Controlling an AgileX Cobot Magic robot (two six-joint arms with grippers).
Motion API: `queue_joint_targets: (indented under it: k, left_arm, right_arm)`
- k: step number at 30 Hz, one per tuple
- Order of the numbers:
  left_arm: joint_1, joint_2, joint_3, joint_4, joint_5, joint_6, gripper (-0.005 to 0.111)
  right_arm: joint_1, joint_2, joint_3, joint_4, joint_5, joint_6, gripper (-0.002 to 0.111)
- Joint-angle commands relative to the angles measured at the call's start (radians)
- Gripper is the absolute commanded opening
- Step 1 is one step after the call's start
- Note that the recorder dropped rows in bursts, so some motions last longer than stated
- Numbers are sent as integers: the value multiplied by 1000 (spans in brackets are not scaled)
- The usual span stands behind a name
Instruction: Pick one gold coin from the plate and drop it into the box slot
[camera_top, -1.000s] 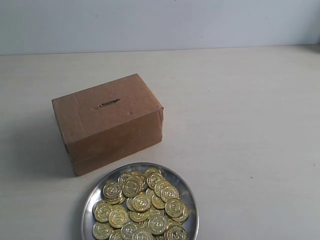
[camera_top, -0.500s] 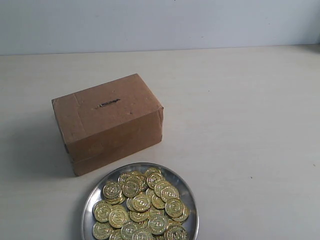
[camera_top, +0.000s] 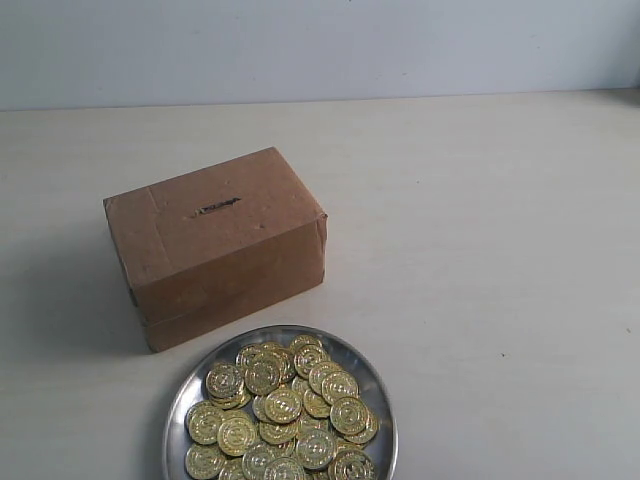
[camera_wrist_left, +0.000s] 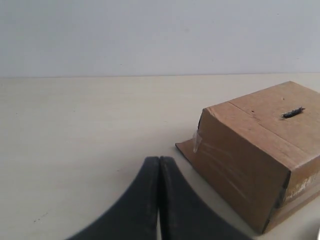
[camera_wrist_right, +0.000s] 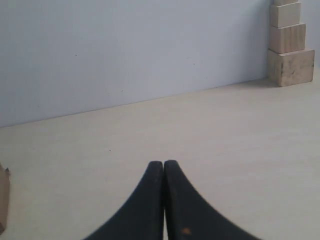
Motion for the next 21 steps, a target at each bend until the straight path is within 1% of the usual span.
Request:
queue_joint_targets:
  k: [1, 3, 6, 8, 9, 13, 21]
  left_arm:
    - [-6, -5, 3, 4, -1, -6, 0]
    - [-2, -5, 3, 19, -1, -6, 0]
    - [-1, -5, 3, 155, -1, -6, 0]
    - [-1, -5, 3, 274, -1, -6, 0]
    - [-1, -5, 3, 293, -1, -6, 0]
    - [-1, -5, 3, 342, -1, -6, 0]
    - [-1, -5, 3, 345, -1, -6, 0]
  right_arm:
    - [-7, -4, 4, 1, -3, 4, 0]
    - [-7, -4, 4, 1, -3, 4, 0]
    - [-7, -4, 4, 1, -3, 4, 0]
    - [-7, -4, 4, 1, -3, 4, 0]
    - [-7, -4, 4, 1, -3, 4, 0]
    - [-7, -4, 4, 1, -3, 4, 0]
    - [-7, -4, 4, 1, -3, 4, 0]
